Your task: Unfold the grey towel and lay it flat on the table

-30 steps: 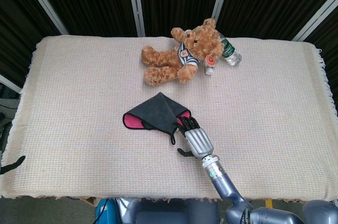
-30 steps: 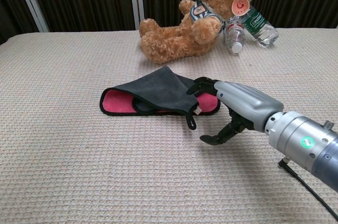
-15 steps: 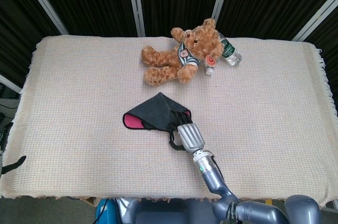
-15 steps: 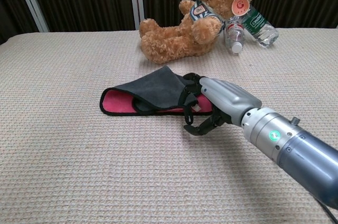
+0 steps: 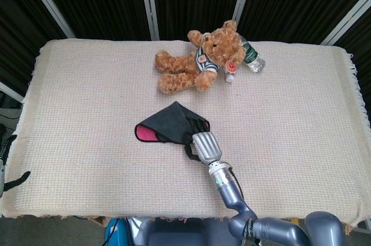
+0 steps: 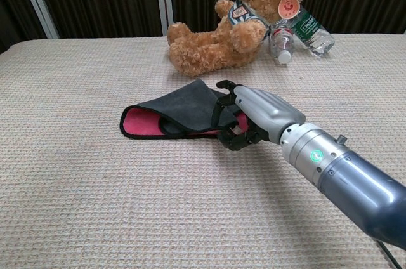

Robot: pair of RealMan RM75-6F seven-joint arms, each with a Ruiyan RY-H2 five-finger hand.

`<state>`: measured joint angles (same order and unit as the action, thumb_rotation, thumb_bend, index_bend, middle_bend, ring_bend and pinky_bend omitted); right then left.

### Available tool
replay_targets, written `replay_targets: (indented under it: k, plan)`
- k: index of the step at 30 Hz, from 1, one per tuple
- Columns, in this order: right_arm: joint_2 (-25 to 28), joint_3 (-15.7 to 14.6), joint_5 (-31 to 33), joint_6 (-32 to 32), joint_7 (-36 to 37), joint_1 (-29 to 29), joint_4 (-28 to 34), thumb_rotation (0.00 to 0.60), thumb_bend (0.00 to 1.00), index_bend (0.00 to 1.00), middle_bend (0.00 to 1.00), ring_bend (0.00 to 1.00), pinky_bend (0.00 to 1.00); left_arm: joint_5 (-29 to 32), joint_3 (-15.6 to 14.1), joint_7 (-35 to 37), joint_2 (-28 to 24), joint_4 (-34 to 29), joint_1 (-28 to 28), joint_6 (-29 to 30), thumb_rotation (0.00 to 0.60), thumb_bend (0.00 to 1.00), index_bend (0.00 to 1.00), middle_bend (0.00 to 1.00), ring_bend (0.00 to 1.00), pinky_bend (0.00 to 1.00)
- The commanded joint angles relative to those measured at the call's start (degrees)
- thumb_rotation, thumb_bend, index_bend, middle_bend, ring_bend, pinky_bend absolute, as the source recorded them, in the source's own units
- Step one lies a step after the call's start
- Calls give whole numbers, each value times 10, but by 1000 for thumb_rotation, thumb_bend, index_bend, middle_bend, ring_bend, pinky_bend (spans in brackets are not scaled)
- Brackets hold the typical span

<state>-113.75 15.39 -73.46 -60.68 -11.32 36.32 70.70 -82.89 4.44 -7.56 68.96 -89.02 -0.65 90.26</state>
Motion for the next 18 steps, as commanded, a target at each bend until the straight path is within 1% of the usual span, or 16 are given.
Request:
replay_targets:
  k: [1, 7, 13, 18]
  plan:
    - [1, -1, 1, -1, -1, 0, 0, 600, 486, 520, 42, 0, 0, 0, 0, 1, 0, 1, 0, 0, 600, 0, 127, 21, 0, 0]
    - [4, -4, 2, -8, 1, -1, 5, 600, 494, 582, 67, 0, 0, -2, -1, 0, 1, 1, 0, 0, 600, 0, 128, 22, 0, 0]
    - [12, -10, -4, -19, 2, -5, 12, 600, 494, 609, 77, 0, 0, -4, -3, -2, 2, 1, 0, 1, 600, 0, 130, 21, 0, 0]
    - [31, -10, -11, -32, 2, -10, 36, 600, 495, 611, 77, 0, 0, -7, -5, -4, 3, 0, 0, 1, 600, 0, 132, 22, 0, 0]
